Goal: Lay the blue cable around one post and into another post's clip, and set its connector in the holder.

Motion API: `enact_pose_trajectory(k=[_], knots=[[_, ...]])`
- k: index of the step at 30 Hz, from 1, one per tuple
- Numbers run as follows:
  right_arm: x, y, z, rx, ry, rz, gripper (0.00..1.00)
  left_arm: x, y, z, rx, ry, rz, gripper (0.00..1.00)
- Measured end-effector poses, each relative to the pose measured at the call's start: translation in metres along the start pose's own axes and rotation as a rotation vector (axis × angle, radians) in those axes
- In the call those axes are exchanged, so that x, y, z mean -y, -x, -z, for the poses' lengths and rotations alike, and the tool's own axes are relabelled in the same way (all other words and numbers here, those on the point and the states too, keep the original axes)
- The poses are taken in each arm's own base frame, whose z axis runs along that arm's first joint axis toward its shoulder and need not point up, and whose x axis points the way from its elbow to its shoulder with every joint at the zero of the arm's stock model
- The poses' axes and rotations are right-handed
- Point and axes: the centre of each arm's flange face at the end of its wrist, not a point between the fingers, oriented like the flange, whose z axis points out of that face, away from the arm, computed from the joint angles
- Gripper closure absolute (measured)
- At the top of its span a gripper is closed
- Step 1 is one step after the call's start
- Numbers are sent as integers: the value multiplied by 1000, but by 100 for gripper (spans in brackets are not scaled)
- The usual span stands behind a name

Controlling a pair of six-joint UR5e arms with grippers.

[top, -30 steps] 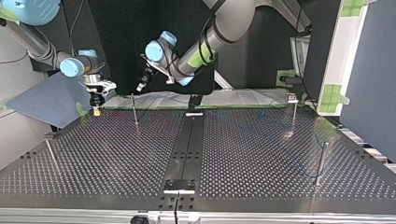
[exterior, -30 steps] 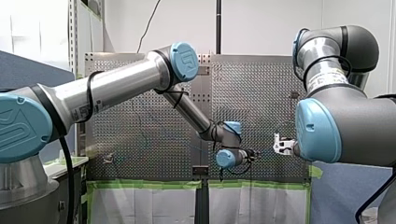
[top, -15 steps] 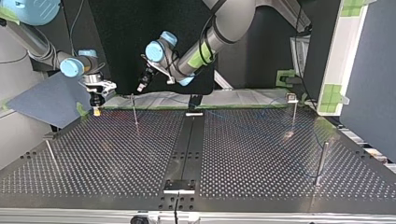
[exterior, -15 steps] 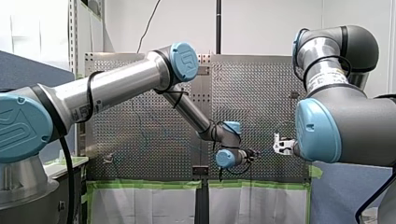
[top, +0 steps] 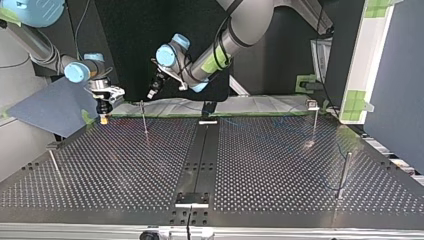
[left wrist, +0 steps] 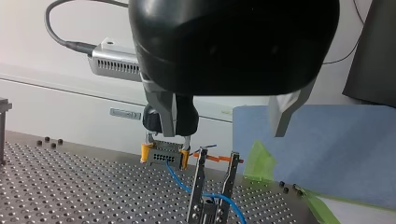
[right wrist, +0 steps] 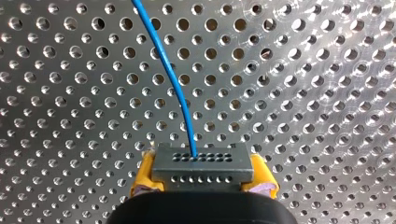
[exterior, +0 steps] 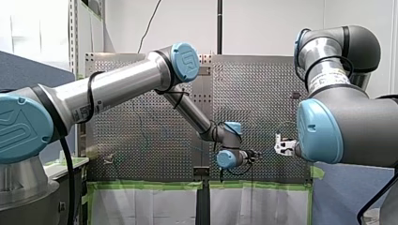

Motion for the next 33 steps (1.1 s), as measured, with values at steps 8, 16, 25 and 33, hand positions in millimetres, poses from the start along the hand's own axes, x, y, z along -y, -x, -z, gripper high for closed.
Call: enact_pose_trajectory(k=[8, 16, 25, 33], knots=[[1, 0, 0, 0, -1, 0, 100, -2, -1, 0, -2, 3, 2, 4], [1, 0, 0, 1, -3, -1, 100, -3, -1, 0, -5, 8, 3, 4], [1, 0, 0, 3, -3, -3, 100, -5, -1, 1, -8, 15, 3, 4], [1, 0, 0, 6, -1, -3, 100, -12, 2, 6, -47, 56, -37, 4]])
